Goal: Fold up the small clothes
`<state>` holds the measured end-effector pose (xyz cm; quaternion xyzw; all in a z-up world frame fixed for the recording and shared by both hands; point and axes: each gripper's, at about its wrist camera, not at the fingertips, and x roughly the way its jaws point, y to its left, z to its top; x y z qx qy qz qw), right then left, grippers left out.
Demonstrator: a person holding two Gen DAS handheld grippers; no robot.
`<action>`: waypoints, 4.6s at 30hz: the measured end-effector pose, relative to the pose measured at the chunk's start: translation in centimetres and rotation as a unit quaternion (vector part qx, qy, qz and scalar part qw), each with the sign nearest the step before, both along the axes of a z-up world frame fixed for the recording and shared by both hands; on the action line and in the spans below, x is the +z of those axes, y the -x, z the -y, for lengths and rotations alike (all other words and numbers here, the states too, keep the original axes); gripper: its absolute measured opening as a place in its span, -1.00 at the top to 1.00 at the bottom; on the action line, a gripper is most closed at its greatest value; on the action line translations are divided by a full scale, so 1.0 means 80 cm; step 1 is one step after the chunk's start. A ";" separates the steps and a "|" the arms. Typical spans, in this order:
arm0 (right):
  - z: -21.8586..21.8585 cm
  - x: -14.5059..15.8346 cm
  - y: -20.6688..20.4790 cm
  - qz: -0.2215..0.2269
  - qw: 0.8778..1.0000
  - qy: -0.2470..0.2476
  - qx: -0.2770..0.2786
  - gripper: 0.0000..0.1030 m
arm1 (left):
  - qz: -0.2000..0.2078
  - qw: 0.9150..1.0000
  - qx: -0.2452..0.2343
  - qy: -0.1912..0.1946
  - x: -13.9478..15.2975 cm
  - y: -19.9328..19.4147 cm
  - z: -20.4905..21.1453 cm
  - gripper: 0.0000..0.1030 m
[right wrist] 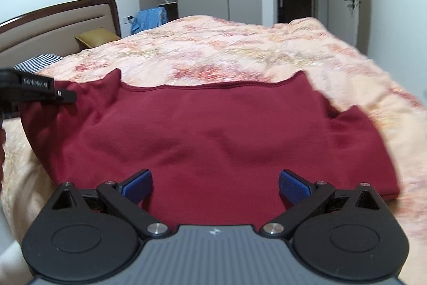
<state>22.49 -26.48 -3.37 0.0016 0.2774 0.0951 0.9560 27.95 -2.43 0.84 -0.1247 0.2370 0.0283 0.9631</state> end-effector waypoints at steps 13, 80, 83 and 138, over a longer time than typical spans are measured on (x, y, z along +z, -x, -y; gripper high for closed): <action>0.094 0.020 0.063 0.024 0.995 0.005 -0.101 -1.00 | 0.059 0.980 -0.173 -0.085 0.050 0.002 0.143 0.74; 0.144 0.031 0.014 0.063 0.974 -0.173 -0.134 0.65 | -0.119 0.984 -0.126 0.050 -0.044 0.009 0.048 -0.99; 0.170 0.005 0.020 0.031 0.965 -0.213 -0.150 0.32 | -0.125 0.982 -0.130 0.050 -0.051 0.009 0.050 -0.99; 0.081 -0.004 0.102 0.033 0.999 0.008 0.040 -0.14 | -0.126 0.973 -0.178 0.081 -0.047 -0.009 0.071 -0.99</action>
